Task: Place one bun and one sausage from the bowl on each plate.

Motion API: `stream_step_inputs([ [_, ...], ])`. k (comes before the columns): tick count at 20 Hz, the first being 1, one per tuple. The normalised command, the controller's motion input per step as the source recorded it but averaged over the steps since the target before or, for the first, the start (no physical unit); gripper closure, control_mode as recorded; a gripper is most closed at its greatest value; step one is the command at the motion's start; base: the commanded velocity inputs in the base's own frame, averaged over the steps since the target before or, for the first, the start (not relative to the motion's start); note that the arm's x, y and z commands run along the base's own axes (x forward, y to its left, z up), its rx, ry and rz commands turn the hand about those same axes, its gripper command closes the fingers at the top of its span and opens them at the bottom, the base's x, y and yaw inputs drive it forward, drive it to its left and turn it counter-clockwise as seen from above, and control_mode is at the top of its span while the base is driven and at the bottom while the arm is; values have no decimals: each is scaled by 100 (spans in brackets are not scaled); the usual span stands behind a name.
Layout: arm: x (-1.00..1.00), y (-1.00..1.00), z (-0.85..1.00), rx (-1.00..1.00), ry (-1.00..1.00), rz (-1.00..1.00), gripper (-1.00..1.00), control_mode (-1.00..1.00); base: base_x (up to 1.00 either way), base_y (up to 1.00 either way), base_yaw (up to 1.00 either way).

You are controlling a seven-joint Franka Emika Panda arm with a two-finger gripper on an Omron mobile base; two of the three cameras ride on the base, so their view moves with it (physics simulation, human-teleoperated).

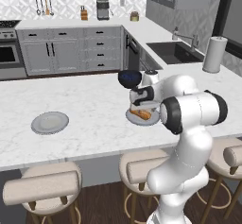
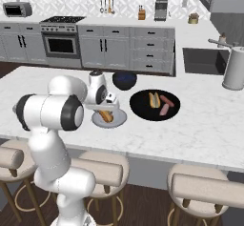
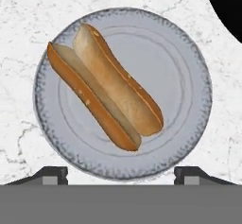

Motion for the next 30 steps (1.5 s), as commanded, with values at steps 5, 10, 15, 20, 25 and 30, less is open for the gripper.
stream_step_inputs([
  [5, -19, -65, 61, -5, -4, -3, -100, -100, 0, 0, 0],
  [10, 0, -97, 36, -5, 0, 0, -100, -100, 0, 0, 0],
  [15, 3, -100, 21, -1, 0, 0, -100, -100, 0, 0, 0],
  [20, 3, -100, 1, -2, 0, 0, -100, -100, 0, 0, 0],
  [25, 3, -76, 0, -1, 0, 2, -100, -100, 0, 0, 0],
  [30, 51, -23, -9, 0, 4, 10, -100, -100, 0, 0, 0],
])
